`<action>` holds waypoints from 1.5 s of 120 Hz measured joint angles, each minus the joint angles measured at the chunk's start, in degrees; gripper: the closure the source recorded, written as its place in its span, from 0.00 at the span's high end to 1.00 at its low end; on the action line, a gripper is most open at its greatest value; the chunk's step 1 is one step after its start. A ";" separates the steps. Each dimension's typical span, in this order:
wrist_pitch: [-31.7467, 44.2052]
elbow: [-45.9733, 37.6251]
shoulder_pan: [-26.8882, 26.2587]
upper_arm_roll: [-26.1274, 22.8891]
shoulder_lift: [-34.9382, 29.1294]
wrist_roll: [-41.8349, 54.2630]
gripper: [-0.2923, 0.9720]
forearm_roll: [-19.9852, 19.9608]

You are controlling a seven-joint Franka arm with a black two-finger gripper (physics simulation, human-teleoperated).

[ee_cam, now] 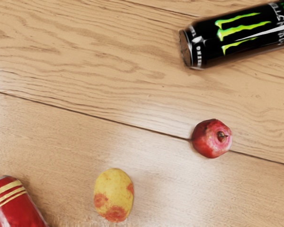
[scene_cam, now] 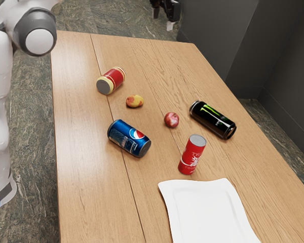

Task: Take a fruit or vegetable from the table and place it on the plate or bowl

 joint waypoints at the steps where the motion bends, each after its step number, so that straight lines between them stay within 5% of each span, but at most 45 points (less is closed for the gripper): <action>1: 0.03 -0.23 1.03 0.30 0.17 -0.02 0.77 0.00; 13: 0.37 -1.38 8.07 2.06 1.79 -0.26 0.77 -0.05; 52: 4.43 -6.41 8.04 2.27 8.25 -0.94 0.77 -1.73; 73: 14.53 -32.89 7.44 1.68 -1.08 -1.43 0.77 -1.90; 88: 20.40 -39.89 7.44 1.58 -2.07 -1.71 0.77 -1.89; 180: 31.25 -48.86 7.43 1.50 -2.28 -2.30 0.77 0.19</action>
